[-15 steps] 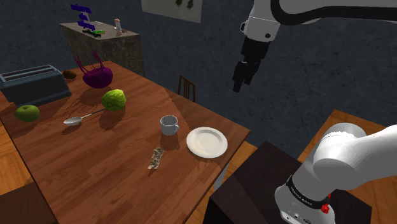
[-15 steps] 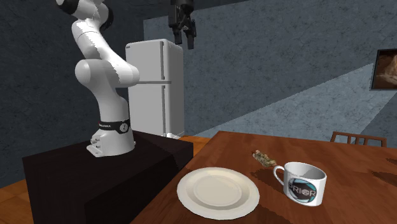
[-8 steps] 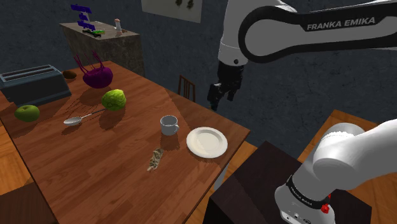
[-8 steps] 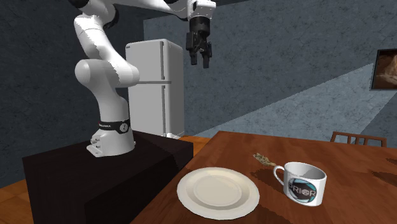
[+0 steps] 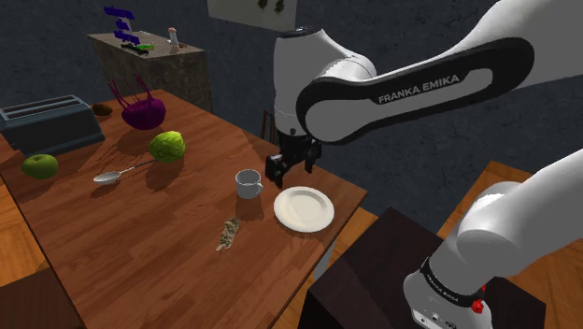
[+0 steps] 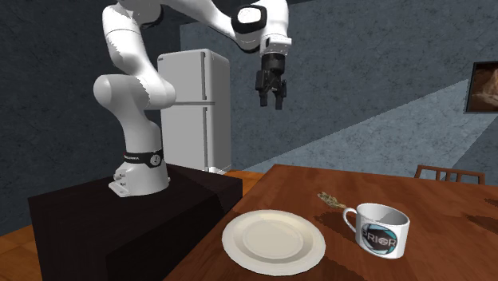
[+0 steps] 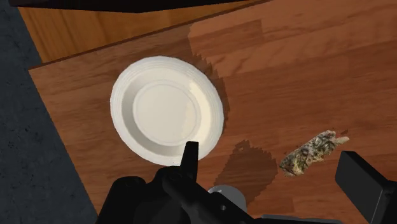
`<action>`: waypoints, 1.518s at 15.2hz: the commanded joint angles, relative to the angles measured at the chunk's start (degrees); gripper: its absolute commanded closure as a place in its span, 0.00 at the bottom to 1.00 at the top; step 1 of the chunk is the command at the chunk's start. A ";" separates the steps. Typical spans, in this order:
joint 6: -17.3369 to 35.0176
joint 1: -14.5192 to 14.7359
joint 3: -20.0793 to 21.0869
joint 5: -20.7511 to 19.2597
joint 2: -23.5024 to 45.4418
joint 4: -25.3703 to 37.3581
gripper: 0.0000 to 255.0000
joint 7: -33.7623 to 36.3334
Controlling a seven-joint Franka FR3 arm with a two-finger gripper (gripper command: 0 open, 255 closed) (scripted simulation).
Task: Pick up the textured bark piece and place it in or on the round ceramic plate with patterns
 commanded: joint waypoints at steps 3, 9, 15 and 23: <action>3.58 -2.24 5.94 -6.59 10.02 3.67 0.00 12.40; 3.78 -1.33 9.18 -22.24 28.73 13.16 0.00 32.60; -0.27 6.29 4.44 -33.66 46.14 26.12 0.00 46.81; -7.34 16.41 -3.31 -39.52 66.96 48.50 0.00 55.64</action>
